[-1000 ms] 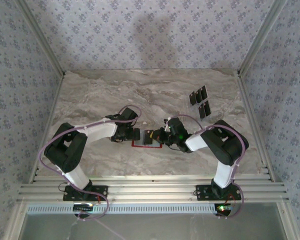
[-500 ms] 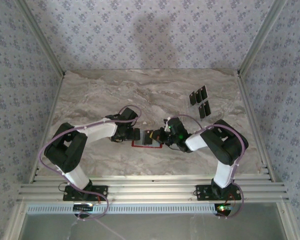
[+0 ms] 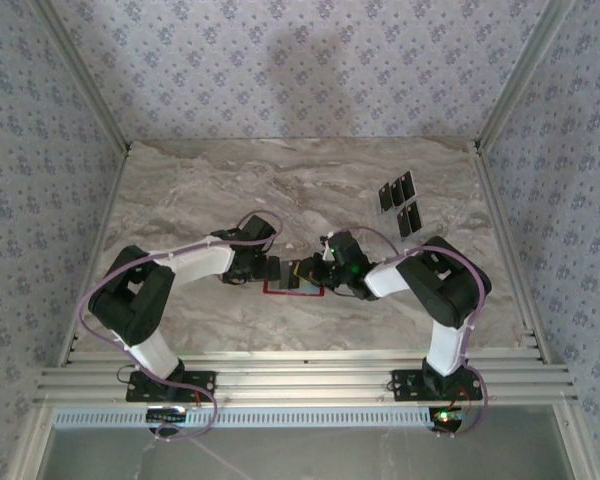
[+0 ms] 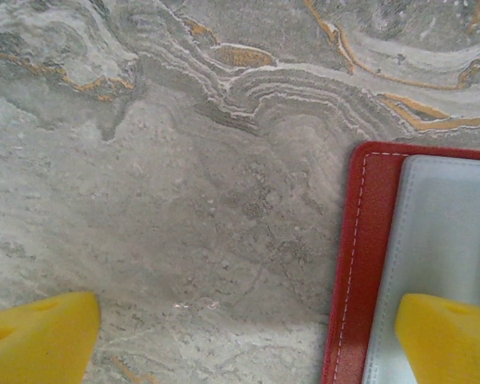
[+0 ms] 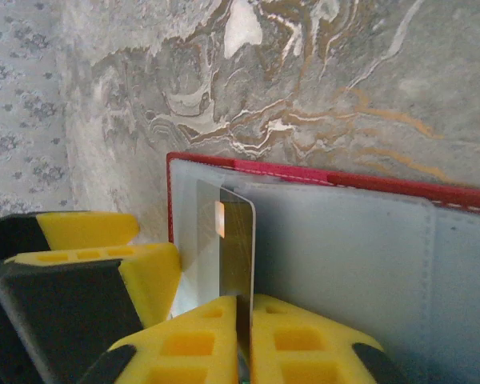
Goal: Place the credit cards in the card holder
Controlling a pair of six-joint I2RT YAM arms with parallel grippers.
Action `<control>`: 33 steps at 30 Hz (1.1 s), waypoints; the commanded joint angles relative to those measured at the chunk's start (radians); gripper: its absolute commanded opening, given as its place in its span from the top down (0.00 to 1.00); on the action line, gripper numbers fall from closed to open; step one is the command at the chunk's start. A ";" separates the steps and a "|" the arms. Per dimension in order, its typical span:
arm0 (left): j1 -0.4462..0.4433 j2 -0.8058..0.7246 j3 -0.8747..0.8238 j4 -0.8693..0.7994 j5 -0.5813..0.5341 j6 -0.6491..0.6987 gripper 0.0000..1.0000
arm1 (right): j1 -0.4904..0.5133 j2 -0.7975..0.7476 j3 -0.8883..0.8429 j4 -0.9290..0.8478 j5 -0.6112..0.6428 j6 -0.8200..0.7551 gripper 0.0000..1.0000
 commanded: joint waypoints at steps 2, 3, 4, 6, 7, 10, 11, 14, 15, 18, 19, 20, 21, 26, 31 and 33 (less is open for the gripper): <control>-0.006 0.018 -0.017 -0.082 -0.018 -0.015 0.04 | 0.011 -0.045 0.034 -0.263 0.022 -0.077 0.69; -0.008 0.012 -0.011 -0.087 -0.017 -0.015 0.04 | 0.011 -0.060 0.047 -0.301 0.026 -0.091 0.63; -0.006 0.006 -0.004 -0.091 -0.017 -0.015 0.04 | 0.011 -0.073 0.060 -0.336 0.030 -0.104 0.59; -0.006 -0.012 0.013 -0.102 -0.016 -0.017 0.04 | 0.010 -0.100 0.092 -0.416 0.039 -0.140 0.52; -0.004 -0.021 0.019 -0.108 -0.016 -0.016 0.04 | 0.010 -0.110 0.107 -0.453 0.045 -0.154 0.49; 0.001 -0.051 0.038 -0.127 -0.018 -0.016 0.04 | 0.008 -0.136 0.157 -0.560 0.066 -0.203 0.45; 0.002 -0.061 0.042 -0.134 -0.021 -0.016 0.04 | 0.008 -0.145 0.172 -0.591 0.074 -0.218 0.45; 0.012 -0.090 0.039 -0.147 -0.032 -0.012 0.04 | 0.008 -0.154 0.218 -0.683 0.101 -0.251 0.46; 0.014 -0.098 0.036 -0.151 -0.038 -0.009 0.04 | 0.008 -0.153 0.234 -0.714 0.112 -0.261 0.47; 0.027 -0.115 0.015 -0.155 -0.052 -0.004 0.03 | 0.016 -0.143 0.277 -0.790 0.143 -0.286 0.53; 0.030 -0.118 0.007 -0.155 -0.057 -0.005 0.03 | 0.020 -0.136 0.290 -0.813 0.155 -0.293 0.57; 0.036 -0.120 -0.001 -0.156 -0.059 -0.005 0.03 | 0.023 -0.127 0.305 -0.837 0.169 -0.302 0.67; 0.040 -0.121 -0.011 -0.156 -0.062 -0.005 0.03 | 0.026 -0.116 0.321 -0.861 0.182 -0.310 0.76; 0.050 -0.115 -0.048 -0.146 -0.081 -0.001 0.04 | 0.048 -0.068 0.386 -0.942 0.236 -0.351 0.97; 0.053 -0.090 -0.066 -0.126 -0.081 0.006 0.03 | 0.065 -0.017 0.442 -0.983 0.260 -0.374 0.99; 0.054 -0.081 -0.069 -0.117 -0.078 0.007 0.03 | 0.071 -0.001 0.456 -0.990 0.264 -0.377 1.00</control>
